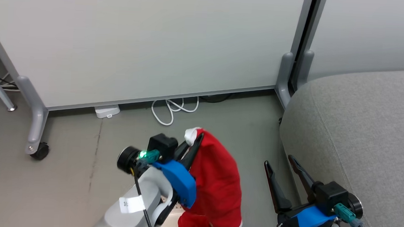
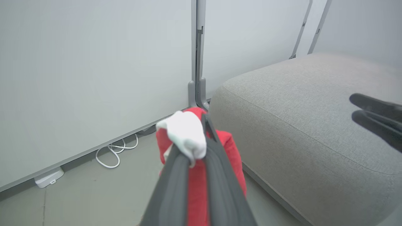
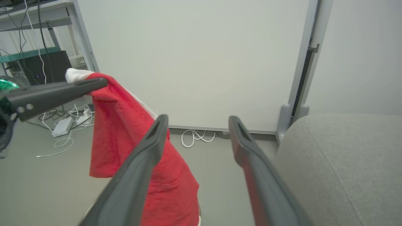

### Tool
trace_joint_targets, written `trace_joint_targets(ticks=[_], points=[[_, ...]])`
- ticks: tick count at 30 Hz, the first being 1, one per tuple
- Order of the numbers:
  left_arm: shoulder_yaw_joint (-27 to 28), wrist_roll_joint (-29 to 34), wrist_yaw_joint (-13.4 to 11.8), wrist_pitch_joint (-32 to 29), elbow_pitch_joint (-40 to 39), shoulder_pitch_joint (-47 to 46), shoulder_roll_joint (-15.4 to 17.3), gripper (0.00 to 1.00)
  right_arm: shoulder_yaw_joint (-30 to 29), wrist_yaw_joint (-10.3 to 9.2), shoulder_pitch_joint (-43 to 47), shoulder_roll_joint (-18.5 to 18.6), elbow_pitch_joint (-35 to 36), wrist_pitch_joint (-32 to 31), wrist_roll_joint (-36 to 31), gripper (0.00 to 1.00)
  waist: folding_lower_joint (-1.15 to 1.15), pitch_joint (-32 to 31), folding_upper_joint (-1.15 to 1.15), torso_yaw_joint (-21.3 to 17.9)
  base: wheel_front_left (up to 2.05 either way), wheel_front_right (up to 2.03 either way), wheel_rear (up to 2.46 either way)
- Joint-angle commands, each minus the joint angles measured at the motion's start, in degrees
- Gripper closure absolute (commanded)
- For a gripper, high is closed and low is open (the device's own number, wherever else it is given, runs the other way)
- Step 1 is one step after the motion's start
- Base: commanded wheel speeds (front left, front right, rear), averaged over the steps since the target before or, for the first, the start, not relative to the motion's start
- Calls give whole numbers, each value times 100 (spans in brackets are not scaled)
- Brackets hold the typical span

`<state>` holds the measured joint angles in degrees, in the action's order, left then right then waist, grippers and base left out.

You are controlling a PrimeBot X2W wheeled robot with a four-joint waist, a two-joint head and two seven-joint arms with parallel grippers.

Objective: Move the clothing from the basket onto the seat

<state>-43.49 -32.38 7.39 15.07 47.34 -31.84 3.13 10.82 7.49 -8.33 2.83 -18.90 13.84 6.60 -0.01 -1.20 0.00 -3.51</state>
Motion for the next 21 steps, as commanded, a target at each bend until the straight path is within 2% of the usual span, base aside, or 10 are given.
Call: trace_joint_targets(ticks=[1, 11, 21], points=[[-99, -80, 14, 15, -82, -201, 9, 100, 19, 1, 95, 11, 29, -22, 4, 0, 1, -60, 0, 64, 0, 0, 0], [-527, -462, 13, -68, -374, -948, 1, 100, 151, 1, 106, 11, 46, -61, 78, 0, 1, -134, 0, 140, 0, 0, 0], [-677, -657, 13, -36, -289, -1068, 11, 100, 252, 1, 97, 11, 51, -98, 115, 0, 1, -129, 0, 80, 0, 0, 0]])
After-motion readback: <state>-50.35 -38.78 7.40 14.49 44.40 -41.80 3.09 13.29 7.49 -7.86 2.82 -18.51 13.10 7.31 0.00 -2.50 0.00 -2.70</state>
